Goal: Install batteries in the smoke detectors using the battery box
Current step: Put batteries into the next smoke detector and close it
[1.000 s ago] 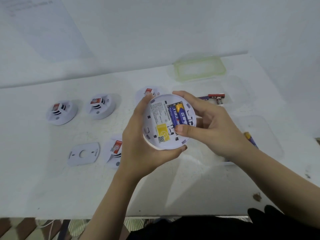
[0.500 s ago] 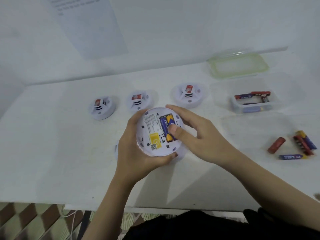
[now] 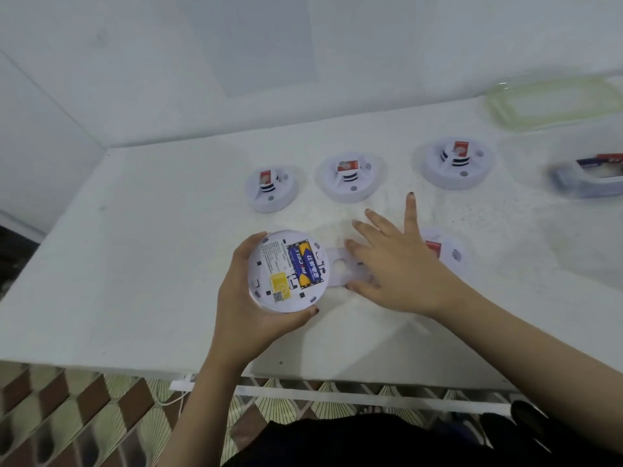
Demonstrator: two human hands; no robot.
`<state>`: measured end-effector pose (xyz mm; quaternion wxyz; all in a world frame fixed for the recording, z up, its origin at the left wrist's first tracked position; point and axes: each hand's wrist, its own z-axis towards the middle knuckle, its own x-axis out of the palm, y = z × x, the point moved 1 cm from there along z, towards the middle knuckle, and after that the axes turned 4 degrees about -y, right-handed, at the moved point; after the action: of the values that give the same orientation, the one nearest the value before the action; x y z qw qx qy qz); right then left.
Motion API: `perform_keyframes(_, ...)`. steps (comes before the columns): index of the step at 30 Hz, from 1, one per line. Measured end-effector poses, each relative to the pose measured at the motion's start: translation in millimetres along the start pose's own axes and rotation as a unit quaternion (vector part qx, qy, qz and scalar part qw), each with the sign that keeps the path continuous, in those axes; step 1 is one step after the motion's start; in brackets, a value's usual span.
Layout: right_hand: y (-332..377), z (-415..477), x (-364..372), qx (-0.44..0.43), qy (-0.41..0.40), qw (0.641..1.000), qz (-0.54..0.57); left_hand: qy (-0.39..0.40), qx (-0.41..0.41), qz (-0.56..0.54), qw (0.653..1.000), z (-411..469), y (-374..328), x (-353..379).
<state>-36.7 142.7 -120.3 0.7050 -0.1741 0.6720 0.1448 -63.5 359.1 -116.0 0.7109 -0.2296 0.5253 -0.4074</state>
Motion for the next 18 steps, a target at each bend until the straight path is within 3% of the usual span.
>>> perform_keyframes(3, 5, 9, 1, 0.004, 0.007, 1.0, -0.007, 0.014, -0.003, -0.016, 1.0, -1, 18, -8)
perform_keyframes(10, 6, 26, 4, 0.024, -0.069, 0.996, -0.045, 0.05, -0.022, -0.047, 0.997, 2, 41, -16)
perform_keyframes(13, 4, 28, 5, 0.12, -0.116, 0.983, 0.073, 0.064, -0.021, -0.078, 0.995, 4, 48, -13)
perform_keyframes(15, 4, 29, 4, 0.189, -0.157, 0.952, 0.184, 0.076, -0.026, -0.088, 0.993, 7, 52, -10)
perform_keyframes(18, 15, 24, -3, 0.195, -0.204, 0.908, 0.311, 0.098, -0.022, -0.101, 0.99, 14, 56, -6)
